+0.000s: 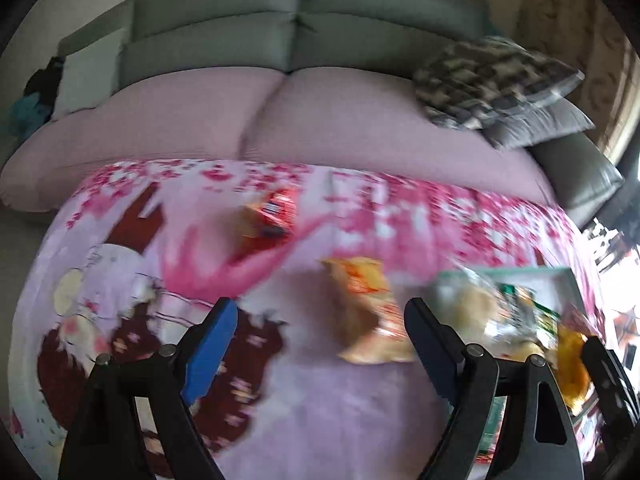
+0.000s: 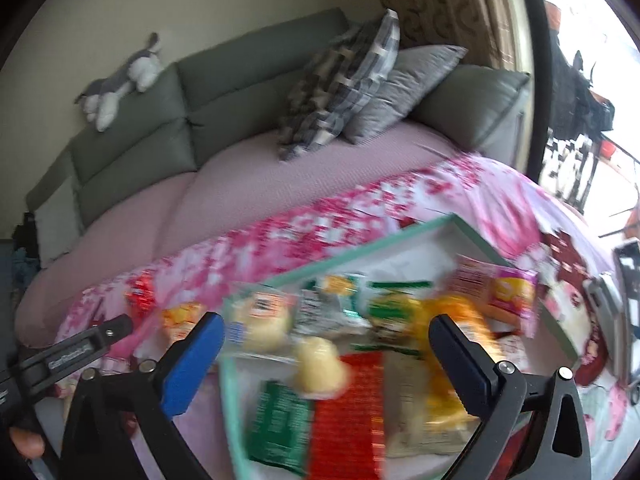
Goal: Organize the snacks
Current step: 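Grasp the red wrapper with the left gripper while the right grasps the cream Swiss roll pack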
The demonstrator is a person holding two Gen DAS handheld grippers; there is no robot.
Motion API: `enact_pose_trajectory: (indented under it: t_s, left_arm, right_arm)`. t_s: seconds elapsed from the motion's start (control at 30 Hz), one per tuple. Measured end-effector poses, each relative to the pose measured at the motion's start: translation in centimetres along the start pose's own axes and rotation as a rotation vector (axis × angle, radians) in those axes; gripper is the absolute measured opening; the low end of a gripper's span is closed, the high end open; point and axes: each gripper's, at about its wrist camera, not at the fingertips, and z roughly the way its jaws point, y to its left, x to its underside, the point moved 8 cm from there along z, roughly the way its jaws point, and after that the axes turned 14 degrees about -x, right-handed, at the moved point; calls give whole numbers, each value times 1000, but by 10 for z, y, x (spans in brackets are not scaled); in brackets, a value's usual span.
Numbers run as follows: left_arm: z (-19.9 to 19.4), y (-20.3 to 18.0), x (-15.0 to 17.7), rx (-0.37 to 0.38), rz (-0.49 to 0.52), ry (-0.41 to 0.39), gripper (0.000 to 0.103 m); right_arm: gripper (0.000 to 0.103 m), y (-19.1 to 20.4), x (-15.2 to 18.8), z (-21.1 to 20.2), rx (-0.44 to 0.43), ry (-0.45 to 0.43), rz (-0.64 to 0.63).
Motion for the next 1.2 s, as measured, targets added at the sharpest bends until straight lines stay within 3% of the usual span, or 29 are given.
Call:
enact_pose_trajectory:
  t_s: [0.23,0.4,0.57,0.67,0.83,0.9,0.93,1.1,1.2]
  left_arm:
    - [22,39,-28,-1,11,17,86]
    - [48,40,-41,66,18,74,86]
    - [82,30,-48,132,7,142,86]
    - [105,25,-48,180,-25,200,84]
    - [126,18,-48,202,-45,219,79]
    - [132,16,-48,213,-54,227,62]
    - [134,16,-48,220,-59,231,58]
    - [136,17,-48,230,-78,220,49]
    - [130,20,-48,224,-79,203,46]
  right_arm:
    - [102,68,7,44,-74,64,-88]
    - [85,101,29,88,-126,177,-129]
    - [81,113,49,122,-132,256,-162]
    - [70,112,55,141,-121,290,-160]
    - [66,114,60,158,-98,311,-206]
    - [58,113,61,161,-93,322,-208]
    - [56,113,63,164,-98,330,-206]
    - [42,112,67,167,-89,338,-203]
    - [39,109,66,167,-89,338,-194]
